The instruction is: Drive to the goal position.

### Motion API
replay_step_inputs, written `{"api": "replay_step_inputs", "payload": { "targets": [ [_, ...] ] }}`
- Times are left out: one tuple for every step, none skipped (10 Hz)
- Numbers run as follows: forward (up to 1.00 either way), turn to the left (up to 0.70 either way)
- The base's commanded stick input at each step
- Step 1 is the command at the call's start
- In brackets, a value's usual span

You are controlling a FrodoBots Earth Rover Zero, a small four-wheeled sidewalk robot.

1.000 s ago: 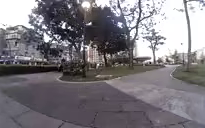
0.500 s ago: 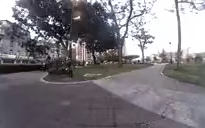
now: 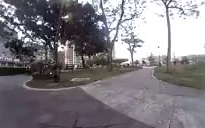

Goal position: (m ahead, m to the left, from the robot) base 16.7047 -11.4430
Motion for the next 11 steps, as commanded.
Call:
{"api": "replay_step_inputs", "payload": {
  "targets": [
    [1.0,-0.4],
    [1.0,-0.4],
    [1.0,-0.4],
    [1.0,-0.4],
    [1.0,-0.4],
    [1.0,-0.17],
    [1.0,0.0],
    [1.0,0.0],
    [1.0,-0.3],
    [1.0,-0.4],
    [1.0,-0.4]
  ]
}}
